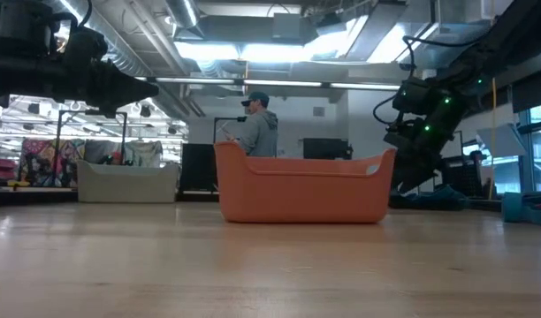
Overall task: Sort rubber bands into baskets
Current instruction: Put the black rubber band into the yellow bin
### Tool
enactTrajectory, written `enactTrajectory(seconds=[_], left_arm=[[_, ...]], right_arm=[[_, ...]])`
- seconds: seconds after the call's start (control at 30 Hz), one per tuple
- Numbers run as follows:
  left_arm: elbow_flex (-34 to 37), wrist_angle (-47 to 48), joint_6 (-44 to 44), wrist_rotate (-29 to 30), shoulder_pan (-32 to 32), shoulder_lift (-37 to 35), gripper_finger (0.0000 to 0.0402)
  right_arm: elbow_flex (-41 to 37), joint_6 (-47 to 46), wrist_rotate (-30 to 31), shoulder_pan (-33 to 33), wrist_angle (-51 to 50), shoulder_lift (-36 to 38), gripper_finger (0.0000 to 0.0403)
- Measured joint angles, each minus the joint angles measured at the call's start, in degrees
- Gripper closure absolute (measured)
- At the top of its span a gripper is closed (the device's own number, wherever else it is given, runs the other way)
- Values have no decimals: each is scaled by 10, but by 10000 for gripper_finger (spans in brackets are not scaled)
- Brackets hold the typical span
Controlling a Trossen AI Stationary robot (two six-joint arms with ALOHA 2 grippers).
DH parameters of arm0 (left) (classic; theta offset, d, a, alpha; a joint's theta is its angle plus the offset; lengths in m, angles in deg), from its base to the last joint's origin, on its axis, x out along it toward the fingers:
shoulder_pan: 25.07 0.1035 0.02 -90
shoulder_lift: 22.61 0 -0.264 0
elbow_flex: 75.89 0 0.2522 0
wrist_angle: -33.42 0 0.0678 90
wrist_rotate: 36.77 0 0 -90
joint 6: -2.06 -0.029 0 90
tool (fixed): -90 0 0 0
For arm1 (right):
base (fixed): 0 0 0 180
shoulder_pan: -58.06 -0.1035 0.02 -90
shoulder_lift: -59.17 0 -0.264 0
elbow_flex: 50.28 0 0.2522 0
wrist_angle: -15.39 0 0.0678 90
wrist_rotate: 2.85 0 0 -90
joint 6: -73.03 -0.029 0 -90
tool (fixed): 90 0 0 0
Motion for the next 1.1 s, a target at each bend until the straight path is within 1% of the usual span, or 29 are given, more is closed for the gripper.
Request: enactTrajectory(seconds=[0.23, 0.63, 0.7, 0.83, 1.1], left_arm=[[0, 0, 0, 0, 0, 0, 396], [0, 0, 1, 0, 0, 0, 396], [0, 0, 1, 0, 0, 0, 396], [0, 0, 1, 0, 0, 0, 396], [0, 0, -4, 0, 0, 0, 396]], right_arm=[[0, 0, -1, 0, 31, -45, 219], [0, 1, -1, 0, 77, -88, 220], [0, 2, -1, 0, 79, -91, 226], [0, 2, 0, 0, 79, -92, 264], [0, 9, 3, -24, 100, -93, 376]])
